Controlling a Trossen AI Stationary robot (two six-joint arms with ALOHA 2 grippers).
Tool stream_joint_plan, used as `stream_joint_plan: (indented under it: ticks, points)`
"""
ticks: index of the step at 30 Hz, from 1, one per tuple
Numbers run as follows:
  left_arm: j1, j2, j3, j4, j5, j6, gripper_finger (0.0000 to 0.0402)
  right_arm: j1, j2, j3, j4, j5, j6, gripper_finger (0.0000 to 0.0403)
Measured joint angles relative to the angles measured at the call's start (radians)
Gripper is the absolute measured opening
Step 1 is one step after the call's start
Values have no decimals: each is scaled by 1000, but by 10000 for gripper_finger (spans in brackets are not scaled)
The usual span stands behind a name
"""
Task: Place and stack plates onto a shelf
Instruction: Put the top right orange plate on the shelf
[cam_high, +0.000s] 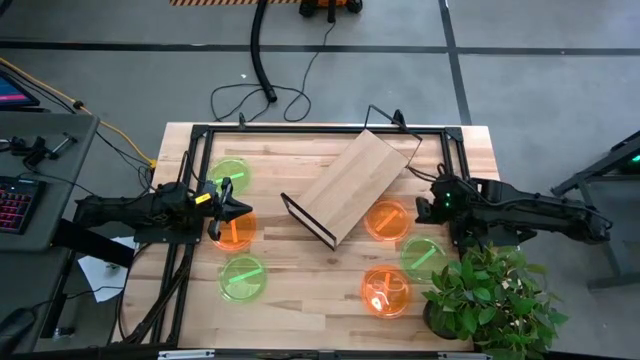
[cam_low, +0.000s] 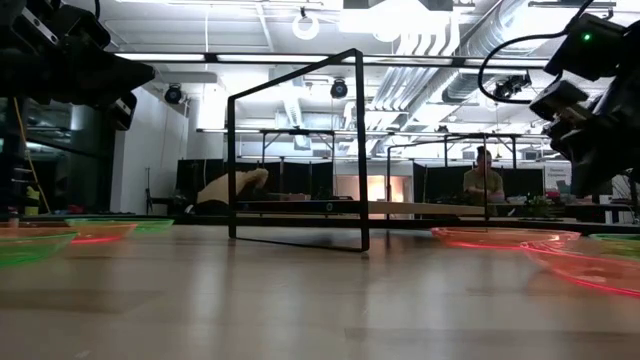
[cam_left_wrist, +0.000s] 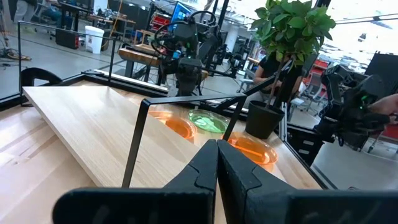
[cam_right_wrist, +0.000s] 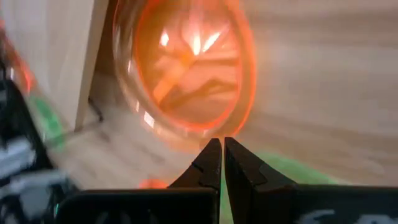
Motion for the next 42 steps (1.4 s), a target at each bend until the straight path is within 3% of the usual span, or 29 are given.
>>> stream_joint_plan:
  ticks: [7, 12, 20, 42]
  points:
    - [0, 0, 0, 0, 0, 0, 0, 0, 26, 1, 24, 161, 39, 8]
    - [0, 0, 0, 0, 0, 0, 0, 0, 117, 1, 26, 218, 34, 60]
    - [0, 0, 0, 0, 0, 0, 0, 0, 272, 1, 111, 205, -8, 135]
    - [0, 0, 0, 0, 0, 0, 0, 0, 514, 5, 302, 156, -81, 140]
